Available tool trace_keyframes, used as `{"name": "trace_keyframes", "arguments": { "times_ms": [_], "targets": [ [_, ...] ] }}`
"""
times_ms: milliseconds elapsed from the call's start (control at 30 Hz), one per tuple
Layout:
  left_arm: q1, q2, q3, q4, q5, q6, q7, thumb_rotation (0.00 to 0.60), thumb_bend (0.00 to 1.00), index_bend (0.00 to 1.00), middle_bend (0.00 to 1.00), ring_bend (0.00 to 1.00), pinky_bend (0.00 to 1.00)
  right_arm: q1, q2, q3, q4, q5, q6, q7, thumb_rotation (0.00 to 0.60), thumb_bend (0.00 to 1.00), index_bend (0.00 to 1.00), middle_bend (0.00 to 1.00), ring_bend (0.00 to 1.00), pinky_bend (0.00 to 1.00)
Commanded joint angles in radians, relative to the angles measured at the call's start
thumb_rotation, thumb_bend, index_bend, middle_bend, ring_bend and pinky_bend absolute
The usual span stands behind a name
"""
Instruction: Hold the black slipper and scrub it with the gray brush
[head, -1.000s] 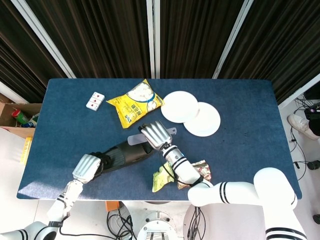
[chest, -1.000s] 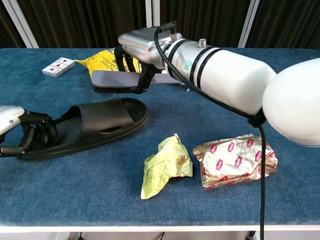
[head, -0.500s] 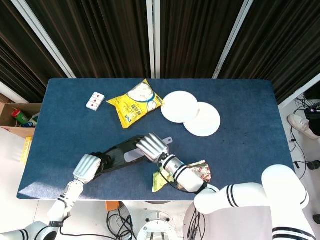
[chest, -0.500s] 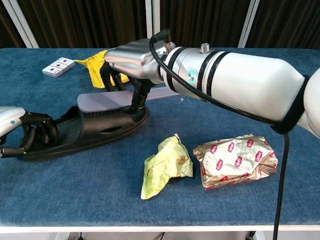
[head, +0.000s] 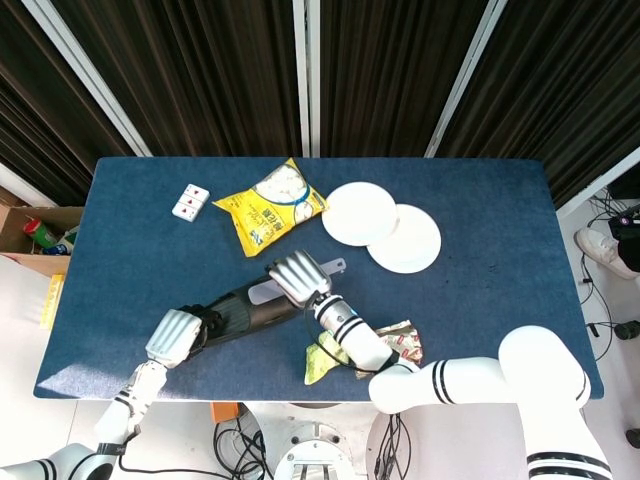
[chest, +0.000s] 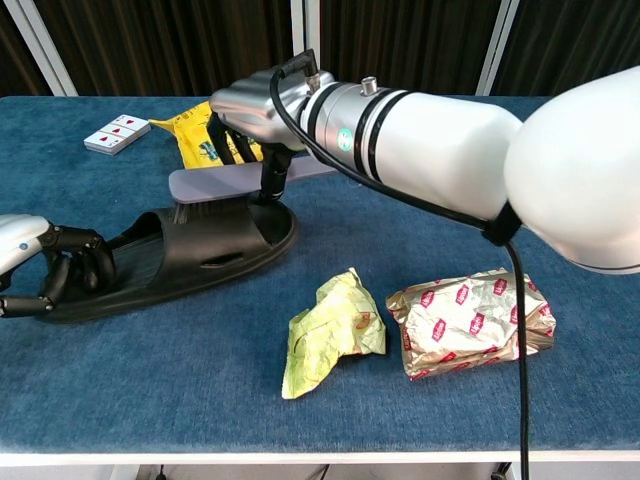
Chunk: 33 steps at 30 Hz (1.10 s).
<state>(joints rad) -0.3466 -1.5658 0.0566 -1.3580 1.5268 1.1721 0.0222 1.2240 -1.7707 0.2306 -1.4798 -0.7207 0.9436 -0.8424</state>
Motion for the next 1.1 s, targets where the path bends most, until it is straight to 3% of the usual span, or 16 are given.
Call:
{"name": "trace_keyframes", "arguments": {
  "times_ms": [33,300,467,600,800,1100],
  "targets": [
    [0.001,0.002,-0.001,-0.002,-0.003,-0.001,0.001,0.600,0.84,0.44,0.50,0.38,0.48,0.012,-0.026,0.008,0.051,0.028,0.011,-0.010,0.600,0.63,0.82,0.59,0.58,0.74],
    [0.002,0.005,0.000,-0.005,-0.004,-0.002,0.000,0.600,0.84,0.44,0.50,0.38,0.48,-0.004,-0.060,0.018,0.113,-0.005,0.048,0.033,0.600,0.63,0.82,0.59,0.58,0.74],
    [-0.001,0.002,-0.001,-0.003,-0.004,-0.006,-0.002,0.600,0.84,0.44,0.50,0.38,0.48,-0.036,-0.009,0.020,0.007,-0.097,0.018,0.140,0.600,0.64,0.82,0.59,0.58,0.74],
    [-0.004,-0.002,-0.001,0.000,-0.005,-0.011,-0.001,0.600,0.84,0.44,0.50,0.38,0.48,-0.062,0.044,-0.013,-0.092,-0.164,-0.004,0.184,0.600,0.64,0.83,0.59,0.58,0.74],
    [-0.008,-0.005,-0.003,0.001,-0.006,-0.017,0.001,0.600,0.84,0.44,0.50,0.38,0.48,-0.066,0.074,-0.051,-0.159,-0.140,-0.014,0.140,0.600,0.64,0.84,0.61,0.59,0.74],
    [-0.013,-0.007,-0.002,-0.001,-0.007,-0.023,0.002,0.600,0.84,0.44,0.51,0.38,0.48,-0.037,0.038,-0.054,-0.118,-0.059,-0.002,0.063,0.600,0.64,0.86,0.62,0.60,0.75]
  ]
}}
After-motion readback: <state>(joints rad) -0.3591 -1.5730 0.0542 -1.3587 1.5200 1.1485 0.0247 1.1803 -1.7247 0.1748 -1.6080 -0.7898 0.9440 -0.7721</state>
